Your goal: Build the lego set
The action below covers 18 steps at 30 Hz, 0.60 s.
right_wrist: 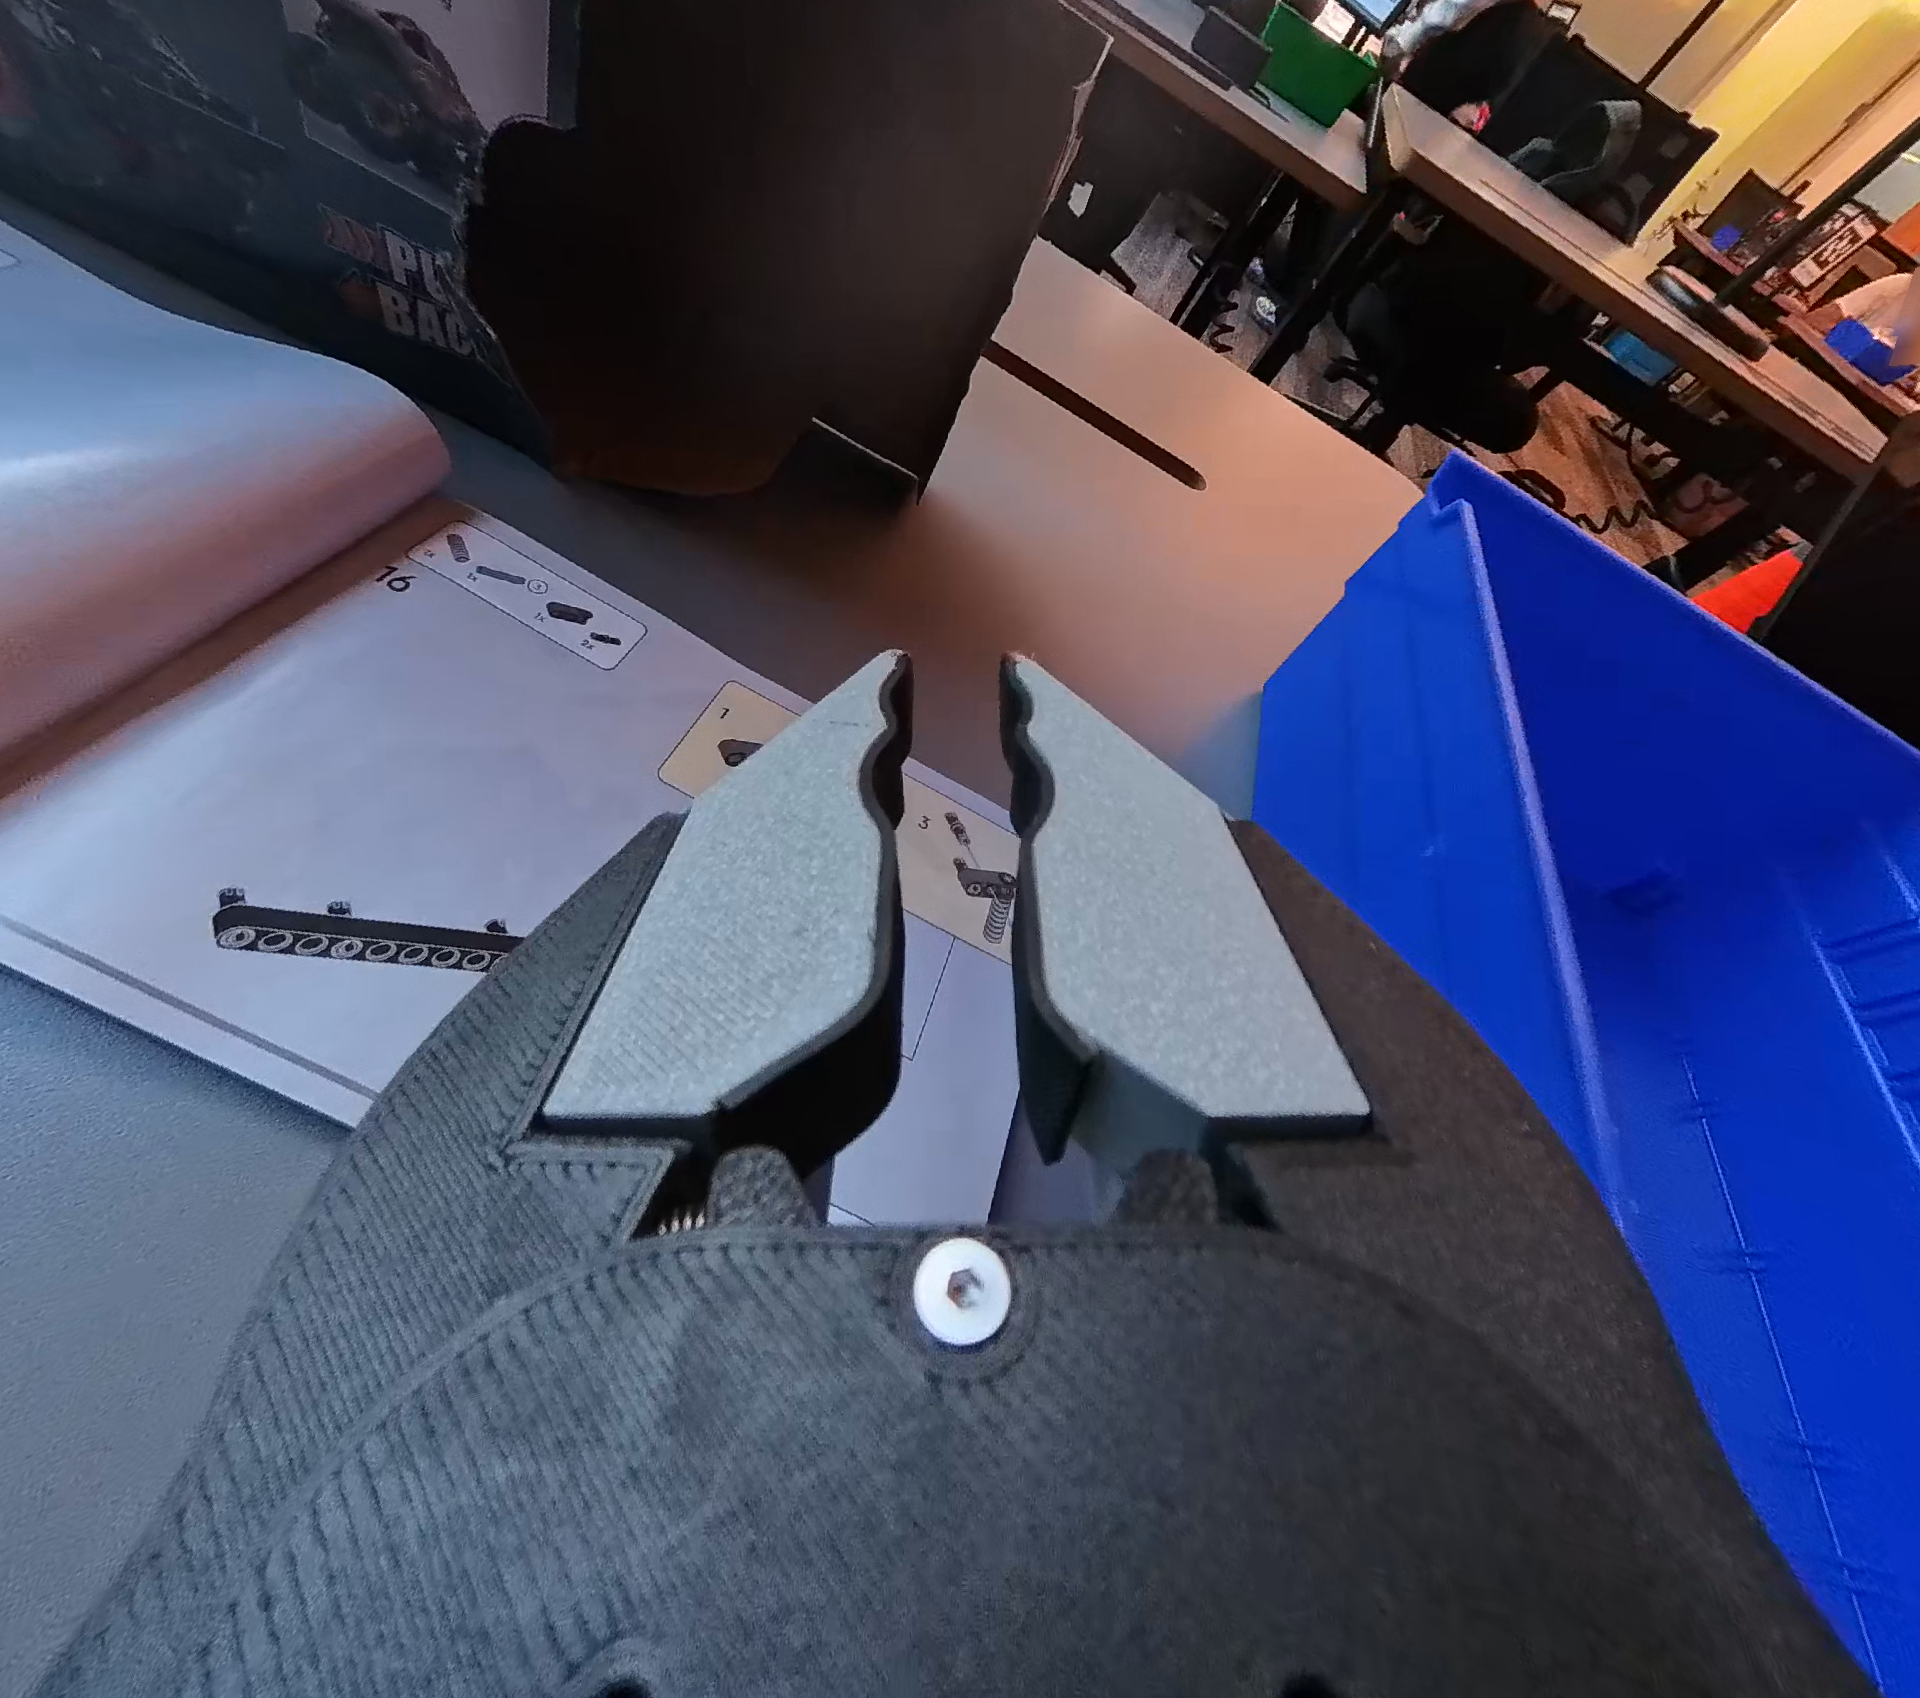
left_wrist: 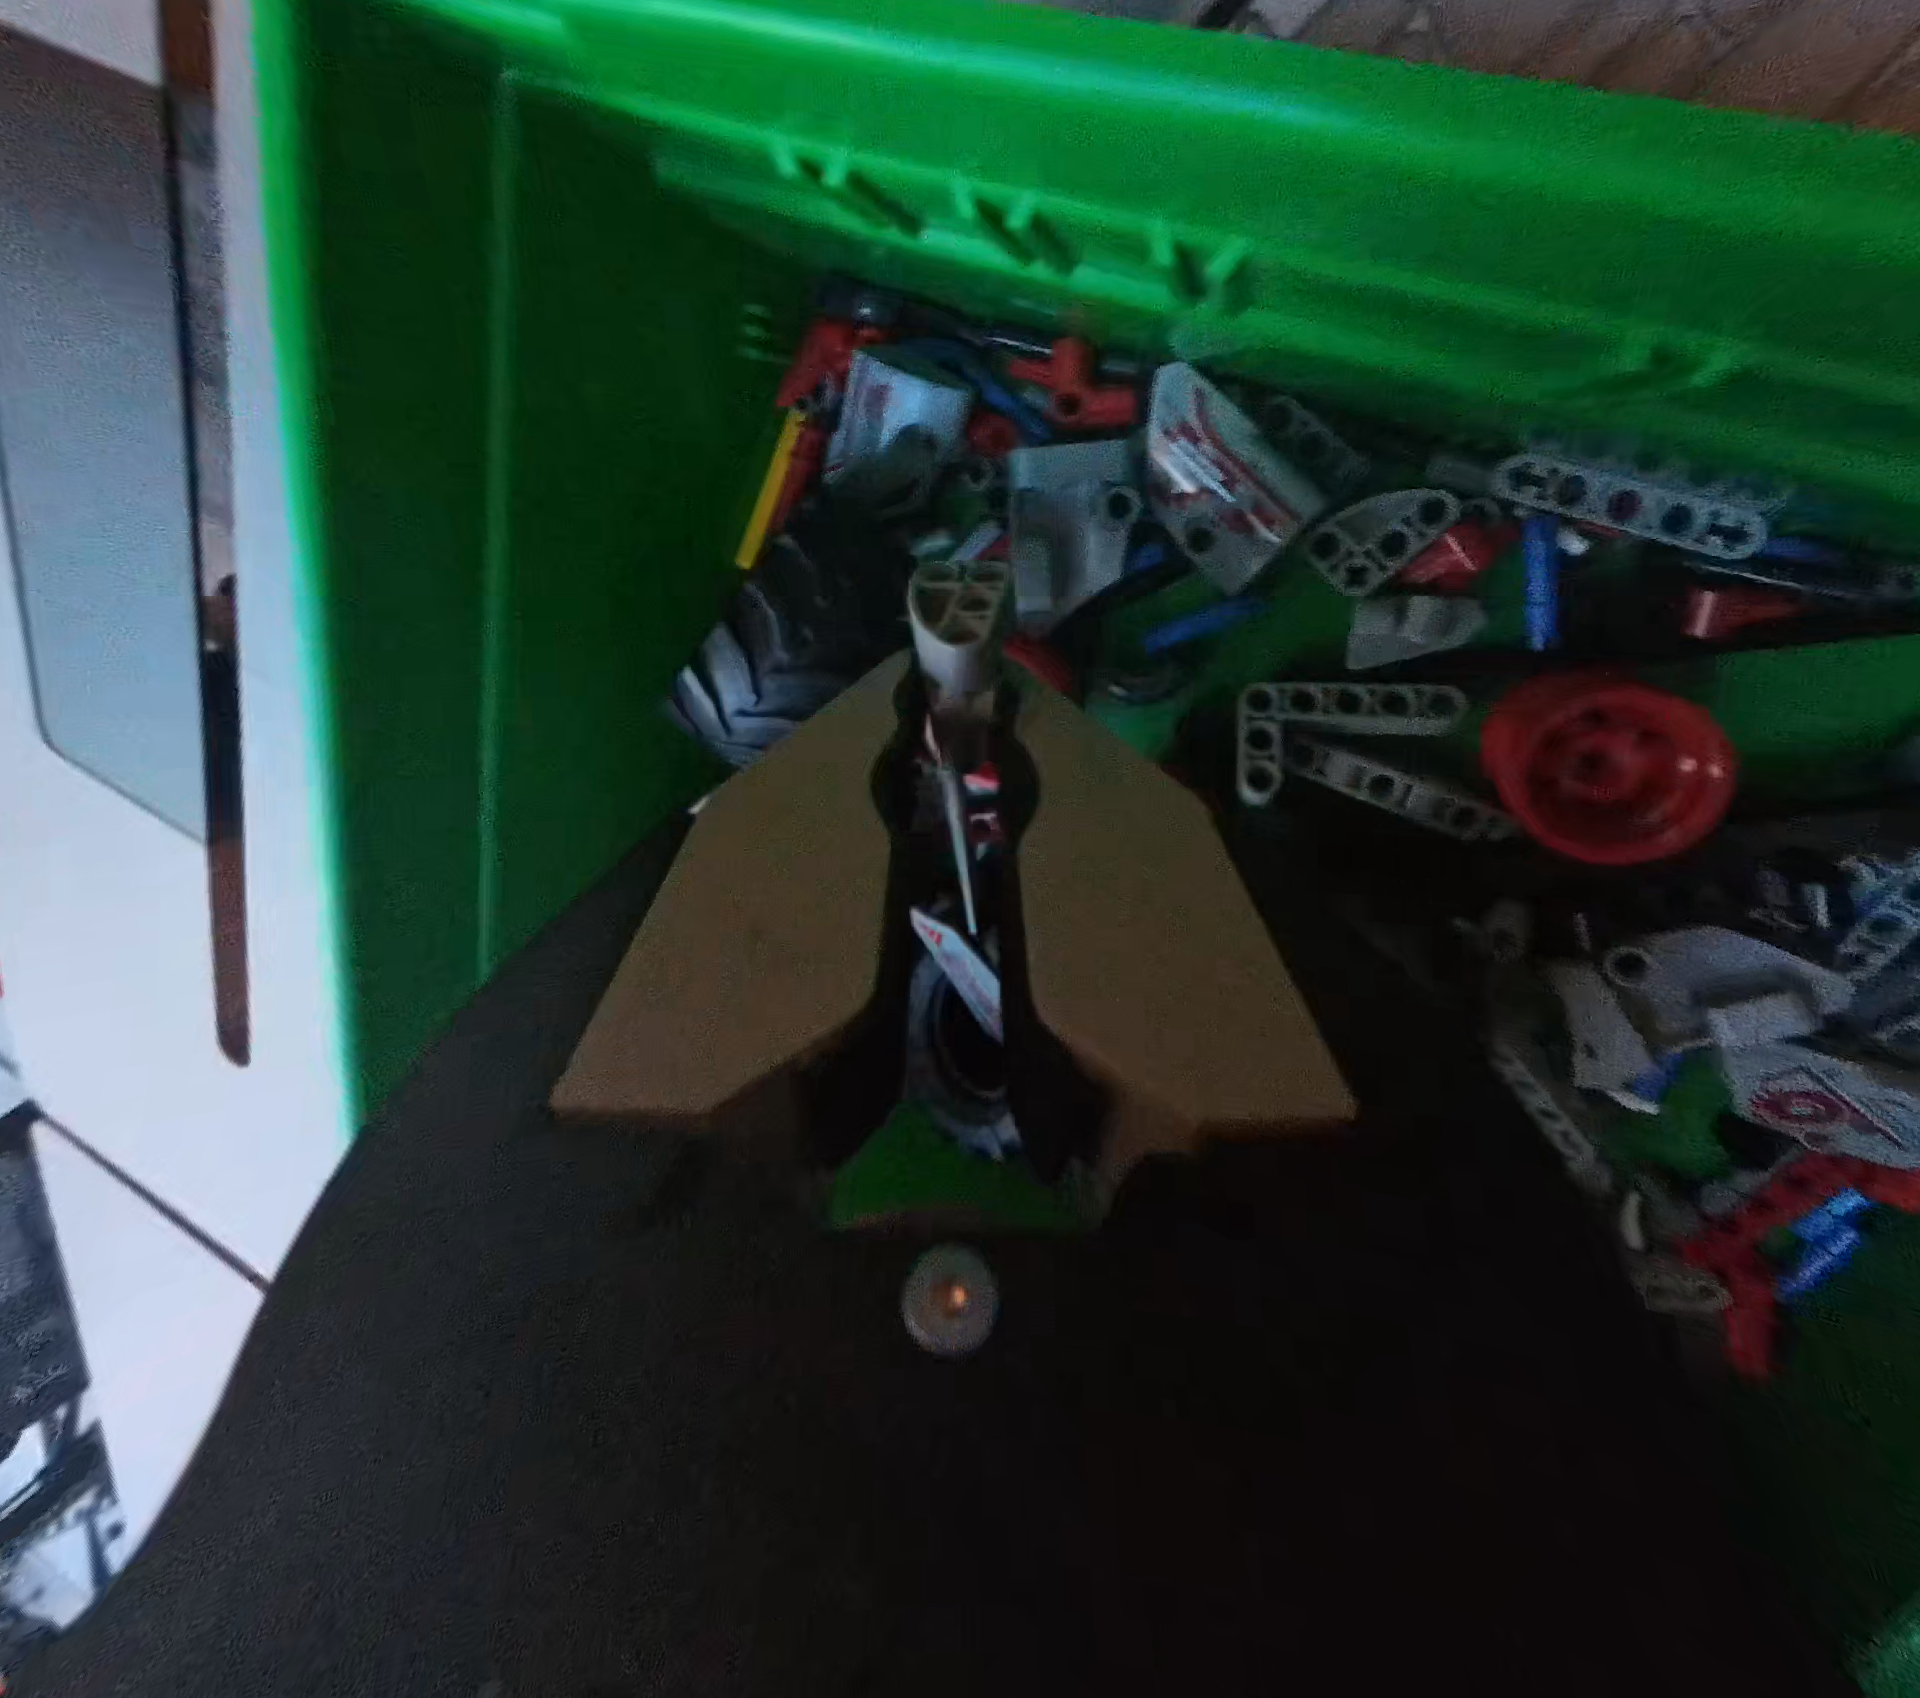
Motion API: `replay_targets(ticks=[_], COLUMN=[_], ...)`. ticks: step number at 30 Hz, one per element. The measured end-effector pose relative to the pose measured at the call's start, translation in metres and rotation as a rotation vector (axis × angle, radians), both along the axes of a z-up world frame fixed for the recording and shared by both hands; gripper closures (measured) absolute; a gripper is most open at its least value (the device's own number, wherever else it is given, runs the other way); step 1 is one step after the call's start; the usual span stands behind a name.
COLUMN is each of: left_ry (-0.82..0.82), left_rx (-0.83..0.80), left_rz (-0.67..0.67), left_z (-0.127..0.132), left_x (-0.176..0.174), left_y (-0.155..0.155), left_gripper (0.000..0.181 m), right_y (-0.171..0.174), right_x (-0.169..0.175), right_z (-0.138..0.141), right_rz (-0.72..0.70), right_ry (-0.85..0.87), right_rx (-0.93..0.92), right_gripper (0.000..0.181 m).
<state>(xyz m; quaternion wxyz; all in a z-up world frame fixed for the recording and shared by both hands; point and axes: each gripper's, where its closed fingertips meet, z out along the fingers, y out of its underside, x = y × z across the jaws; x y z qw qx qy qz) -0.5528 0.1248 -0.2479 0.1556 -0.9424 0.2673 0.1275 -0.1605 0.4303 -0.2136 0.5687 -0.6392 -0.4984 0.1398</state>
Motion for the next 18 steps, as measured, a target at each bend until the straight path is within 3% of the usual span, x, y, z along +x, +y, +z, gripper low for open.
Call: replay_targets(ticks=[6,9,12,18], left_ry=[0.119,0.103,0.045,-0.086], left_rx=[0.039,0.049,0.079,0.094], left_rz=[0.150,0.168,0.143,-0.021], left_z=[0.017,0.021,0.028,0.032], left_x=[-0.051,-0.057,-0.046,0.000], left_y=[-0.005,-0.007,-0.004,-0.001], left_gripper=[0.161,0.160,0.144,0.144], right_y=[0.000,0.000,0.000,0.000], right_x=[-0.001,-0.001,-0.001,-0.001], right_z=[-0.002,-0.001,-0.001,-0.003], right_rz=[0.002,0.003,0.004,0.005], right_ry=[-0.008,-0.008,-0.008,-0.014], right_rx=[-0.003,-0.002,-0.002,-0.004], right_gripper=[0.169,0.169,0.170,0.170])
